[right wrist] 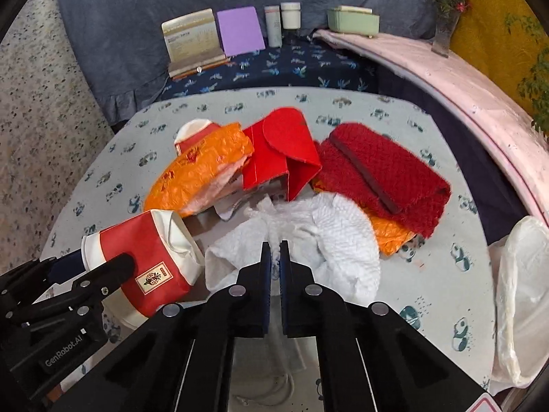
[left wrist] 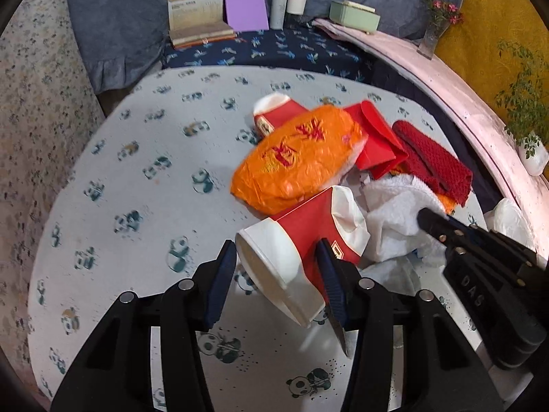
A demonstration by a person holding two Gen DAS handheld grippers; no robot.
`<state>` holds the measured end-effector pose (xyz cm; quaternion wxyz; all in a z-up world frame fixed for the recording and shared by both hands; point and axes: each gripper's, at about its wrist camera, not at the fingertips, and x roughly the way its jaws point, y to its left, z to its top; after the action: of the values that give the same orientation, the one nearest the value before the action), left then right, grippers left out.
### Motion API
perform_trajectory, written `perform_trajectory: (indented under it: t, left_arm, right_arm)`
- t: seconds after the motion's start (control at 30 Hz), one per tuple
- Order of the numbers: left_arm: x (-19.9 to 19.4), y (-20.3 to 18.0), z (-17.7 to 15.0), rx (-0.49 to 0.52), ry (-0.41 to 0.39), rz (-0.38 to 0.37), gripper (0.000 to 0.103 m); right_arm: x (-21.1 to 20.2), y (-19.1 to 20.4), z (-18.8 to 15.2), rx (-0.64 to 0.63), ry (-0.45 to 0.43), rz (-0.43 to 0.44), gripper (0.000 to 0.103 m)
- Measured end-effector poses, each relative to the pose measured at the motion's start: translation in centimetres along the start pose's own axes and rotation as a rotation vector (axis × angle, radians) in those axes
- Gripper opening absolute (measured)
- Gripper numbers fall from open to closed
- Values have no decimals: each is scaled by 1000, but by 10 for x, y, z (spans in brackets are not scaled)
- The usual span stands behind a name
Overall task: Collect trash
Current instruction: 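Grasp the red-and-white paper cup with the left tool while the right tool grasps white crumpled paper, then carry the cup in the left tool while the right tool carries the paper to the white bin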
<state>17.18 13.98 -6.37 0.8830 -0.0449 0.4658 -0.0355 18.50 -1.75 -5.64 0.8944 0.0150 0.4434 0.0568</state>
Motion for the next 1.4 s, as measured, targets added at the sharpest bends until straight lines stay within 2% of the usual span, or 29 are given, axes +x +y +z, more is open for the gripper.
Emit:
perform_trajectory:
  t: [0.27, 0.53, 0.83, 1.03, 1.4]
  left_arm:
    - [-30, -6, 10, 7, -59, -24, 47]
    - [-67, -27, 23, 43, -132, -62, 47]
    - [-92, -61, 31, 96, -183, -97, 47]
    - [-99, -106, 35, 176, -204, -138, 47]
    - [-98, -219, 26, 347, -193, -278, 47]
  right_arm:
    - [-56, -2, 23, -1, -129, 15, 3]
    - [-118, -24, 46, 36, -255, 23, 3]
    - [-174, -59, 49, 79, -364, -48, 3]
    - [-194, -99, 40, 133, -387, -119, 3]
    - [-214, -192, 4, 269, -376, -290, 3]
